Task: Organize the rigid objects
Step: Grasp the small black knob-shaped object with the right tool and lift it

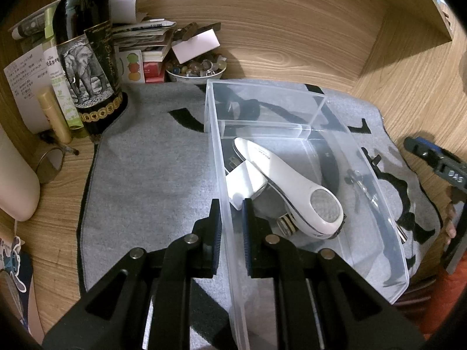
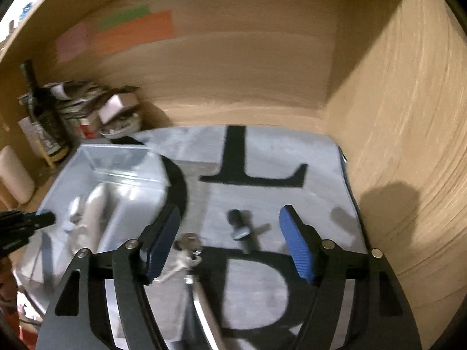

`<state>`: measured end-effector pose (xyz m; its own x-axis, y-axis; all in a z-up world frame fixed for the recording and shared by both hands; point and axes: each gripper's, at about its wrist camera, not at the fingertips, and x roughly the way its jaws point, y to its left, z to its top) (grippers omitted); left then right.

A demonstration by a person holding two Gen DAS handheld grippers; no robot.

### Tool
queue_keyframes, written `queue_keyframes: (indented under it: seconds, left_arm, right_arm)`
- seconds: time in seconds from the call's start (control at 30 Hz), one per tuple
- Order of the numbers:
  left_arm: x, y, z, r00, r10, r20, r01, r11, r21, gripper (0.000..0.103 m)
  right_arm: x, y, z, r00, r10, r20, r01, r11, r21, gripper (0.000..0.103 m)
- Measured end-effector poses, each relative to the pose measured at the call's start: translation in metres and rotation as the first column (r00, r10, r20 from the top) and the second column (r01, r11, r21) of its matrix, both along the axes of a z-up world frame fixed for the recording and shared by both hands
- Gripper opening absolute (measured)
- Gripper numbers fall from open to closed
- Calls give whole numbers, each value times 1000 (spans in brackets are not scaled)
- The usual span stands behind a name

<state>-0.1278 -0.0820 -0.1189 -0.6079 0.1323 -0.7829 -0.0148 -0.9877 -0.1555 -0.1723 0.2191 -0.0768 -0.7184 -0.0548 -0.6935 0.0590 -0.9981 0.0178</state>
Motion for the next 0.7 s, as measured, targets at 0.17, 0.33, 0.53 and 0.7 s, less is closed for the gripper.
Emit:
queue_keyframes:
  seconds: [0.17, 0.33, 0.53, 0.7]
  left_arm:
    - [0, -1, -1, 1000, 2, 0, -2, 1000, 0, 12]
    - [1, -1, -1, 1000, 1, 0, -1, 1000, 0, 11]
    - [1, -1, -1, 1000, 2, 0, -2, 1000, 0, 11]
    - [1, -1, -1, 1000, 2, 0, -2, 1000, -2, 11]
  right_arm:
    - [-19, 10, -28, 997, -19, 74, 19, 1000, 6, 68]
    - [-40, 12, -55, 987, -2, 163, 4, 1000, -15, 58]
    - [-48, 16, -75, 973, -1, 230, 9, 999, -34, 22]
    - [-35, 13, -65, 982, 7, 186, -2, 1000, -27, 22]
